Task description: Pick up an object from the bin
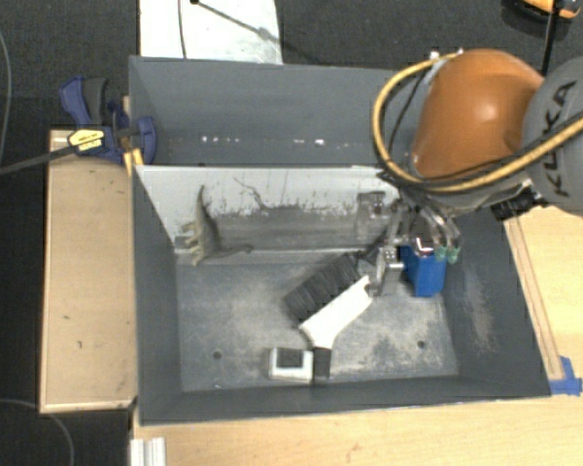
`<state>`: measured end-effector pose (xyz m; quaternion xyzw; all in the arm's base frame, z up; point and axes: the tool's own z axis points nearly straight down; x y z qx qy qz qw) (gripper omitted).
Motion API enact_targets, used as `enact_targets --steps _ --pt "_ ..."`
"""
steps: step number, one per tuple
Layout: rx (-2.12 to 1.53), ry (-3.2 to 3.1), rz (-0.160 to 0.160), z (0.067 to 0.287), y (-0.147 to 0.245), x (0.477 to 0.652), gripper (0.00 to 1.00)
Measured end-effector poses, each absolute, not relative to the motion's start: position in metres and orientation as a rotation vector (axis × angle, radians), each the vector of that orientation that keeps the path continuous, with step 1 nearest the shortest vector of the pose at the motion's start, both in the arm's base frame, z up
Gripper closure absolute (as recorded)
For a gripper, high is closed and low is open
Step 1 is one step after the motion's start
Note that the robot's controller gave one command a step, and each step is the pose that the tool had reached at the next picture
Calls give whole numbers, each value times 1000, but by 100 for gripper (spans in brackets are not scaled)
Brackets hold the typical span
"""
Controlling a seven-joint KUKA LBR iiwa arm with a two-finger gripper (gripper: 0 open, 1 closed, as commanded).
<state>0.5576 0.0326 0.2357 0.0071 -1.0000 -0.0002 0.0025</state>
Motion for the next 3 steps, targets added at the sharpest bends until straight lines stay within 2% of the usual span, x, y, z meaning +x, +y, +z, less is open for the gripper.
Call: enact_targets --steps 1,2,3 --pt "21 -3145 -1 240 32 559 0" --pt "246 -3136 -1 197 35 559 0" --pt "628 -3084 -1 164 46 561 0"
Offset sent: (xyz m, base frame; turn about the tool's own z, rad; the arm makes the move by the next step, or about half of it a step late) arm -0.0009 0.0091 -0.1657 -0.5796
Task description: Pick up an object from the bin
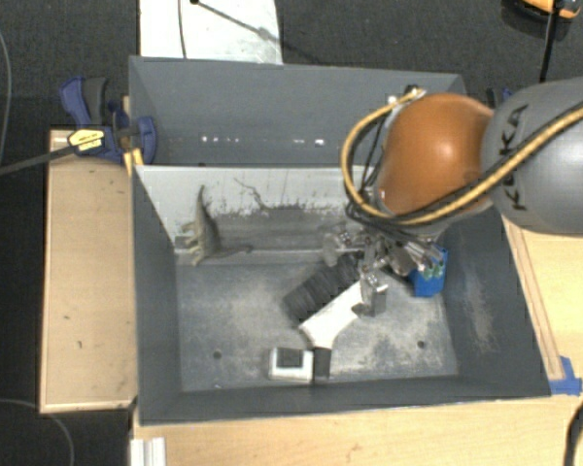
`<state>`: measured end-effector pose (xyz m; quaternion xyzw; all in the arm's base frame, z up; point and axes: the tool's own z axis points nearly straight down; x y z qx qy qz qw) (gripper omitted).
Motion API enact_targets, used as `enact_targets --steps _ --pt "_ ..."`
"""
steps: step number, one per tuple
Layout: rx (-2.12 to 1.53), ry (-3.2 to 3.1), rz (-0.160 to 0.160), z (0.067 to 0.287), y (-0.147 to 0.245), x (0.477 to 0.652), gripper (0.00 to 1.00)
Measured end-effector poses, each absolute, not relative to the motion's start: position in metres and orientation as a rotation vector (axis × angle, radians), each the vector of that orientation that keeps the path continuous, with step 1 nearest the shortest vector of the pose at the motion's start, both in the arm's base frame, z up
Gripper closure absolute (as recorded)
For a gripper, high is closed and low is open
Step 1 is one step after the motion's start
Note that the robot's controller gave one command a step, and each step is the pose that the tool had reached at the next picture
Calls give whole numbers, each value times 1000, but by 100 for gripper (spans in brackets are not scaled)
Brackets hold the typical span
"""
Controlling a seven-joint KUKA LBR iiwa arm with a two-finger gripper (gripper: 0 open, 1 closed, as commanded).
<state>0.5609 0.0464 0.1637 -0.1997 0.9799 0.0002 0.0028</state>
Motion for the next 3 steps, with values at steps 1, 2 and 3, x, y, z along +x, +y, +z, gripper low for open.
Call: enact_targets --steps 1,2,3 --pt "-822 3024 0 159 41 563 0" --pt "-1134 2917 -4 85 33 575 0" --pt "-1196 2895 -7 71 35 577 100"
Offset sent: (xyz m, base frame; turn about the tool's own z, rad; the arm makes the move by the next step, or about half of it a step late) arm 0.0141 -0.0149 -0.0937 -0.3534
